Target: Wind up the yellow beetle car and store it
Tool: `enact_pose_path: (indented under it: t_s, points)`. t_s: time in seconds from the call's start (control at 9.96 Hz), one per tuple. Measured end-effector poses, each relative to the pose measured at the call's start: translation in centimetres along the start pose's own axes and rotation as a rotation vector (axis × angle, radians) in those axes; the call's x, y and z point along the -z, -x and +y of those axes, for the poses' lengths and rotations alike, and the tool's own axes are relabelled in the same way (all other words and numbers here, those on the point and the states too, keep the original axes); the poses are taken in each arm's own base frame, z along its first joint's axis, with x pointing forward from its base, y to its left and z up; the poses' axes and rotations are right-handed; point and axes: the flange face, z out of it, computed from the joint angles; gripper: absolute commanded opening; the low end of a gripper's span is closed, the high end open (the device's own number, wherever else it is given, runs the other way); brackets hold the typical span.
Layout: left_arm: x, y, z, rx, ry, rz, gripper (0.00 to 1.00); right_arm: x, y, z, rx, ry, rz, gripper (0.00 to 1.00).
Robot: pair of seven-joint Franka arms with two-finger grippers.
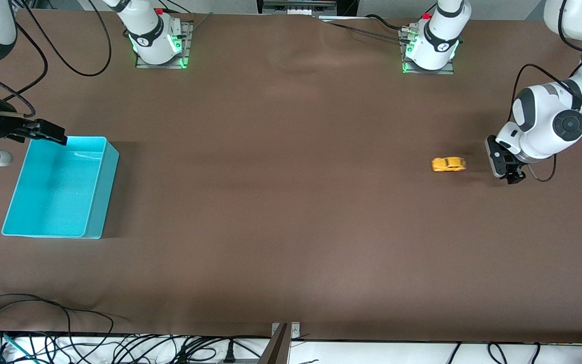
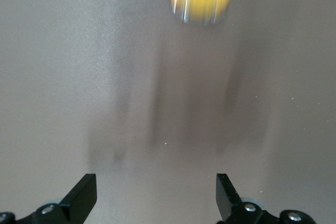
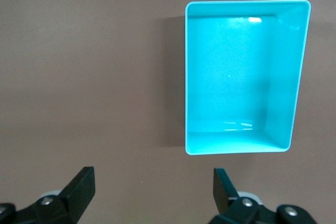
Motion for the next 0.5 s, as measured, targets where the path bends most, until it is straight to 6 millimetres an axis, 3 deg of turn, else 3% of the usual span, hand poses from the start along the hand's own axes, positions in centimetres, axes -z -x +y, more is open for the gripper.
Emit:
enact_pose_path:
  t_s: [0.5]
  points:
    - [0.83,-0.12,-0.2,0.001,-0.017,0.003,1.0,-0.54,-0.33,0.0,0.0,0.0,-0.007,1.0]
